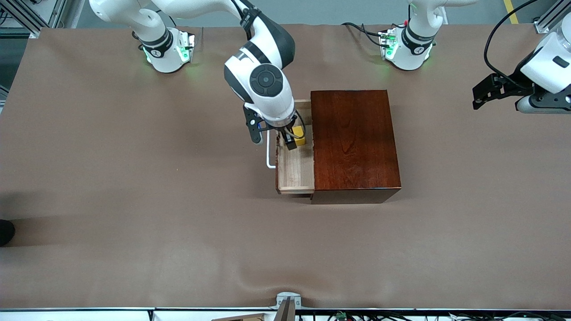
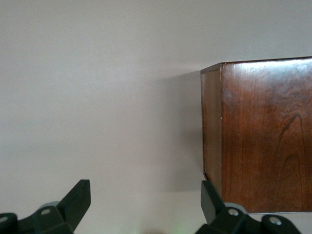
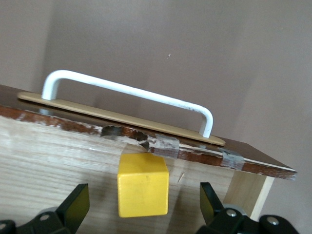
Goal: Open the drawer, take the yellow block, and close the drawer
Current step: 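Grasp the yellow cube with the right gripper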
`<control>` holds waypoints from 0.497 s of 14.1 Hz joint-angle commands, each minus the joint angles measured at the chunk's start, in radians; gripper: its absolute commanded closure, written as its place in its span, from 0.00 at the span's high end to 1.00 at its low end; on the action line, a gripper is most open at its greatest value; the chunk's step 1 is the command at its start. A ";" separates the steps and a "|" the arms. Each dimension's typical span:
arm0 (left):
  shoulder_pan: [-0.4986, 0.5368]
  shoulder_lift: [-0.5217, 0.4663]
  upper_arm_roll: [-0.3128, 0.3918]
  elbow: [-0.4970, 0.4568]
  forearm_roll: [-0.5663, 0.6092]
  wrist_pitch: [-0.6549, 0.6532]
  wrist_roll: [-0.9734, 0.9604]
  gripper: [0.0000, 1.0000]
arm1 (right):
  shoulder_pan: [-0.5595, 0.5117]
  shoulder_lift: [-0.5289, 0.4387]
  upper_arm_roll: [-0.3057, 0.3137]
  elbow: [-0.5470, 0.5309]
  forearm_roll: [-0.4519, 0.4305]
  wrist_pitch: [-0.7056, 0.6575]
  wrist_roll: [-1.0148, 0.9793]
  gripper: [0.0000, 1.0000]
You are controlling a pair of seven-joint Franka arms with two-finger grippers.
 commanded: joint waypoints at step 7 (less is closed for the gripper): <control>0.004 -0.002 -0.007 0.010 -0.019 -0.001 0.017 1.00 | 0.054 0.072 -0.011 0.029 0.009 0.070 0.019 0.72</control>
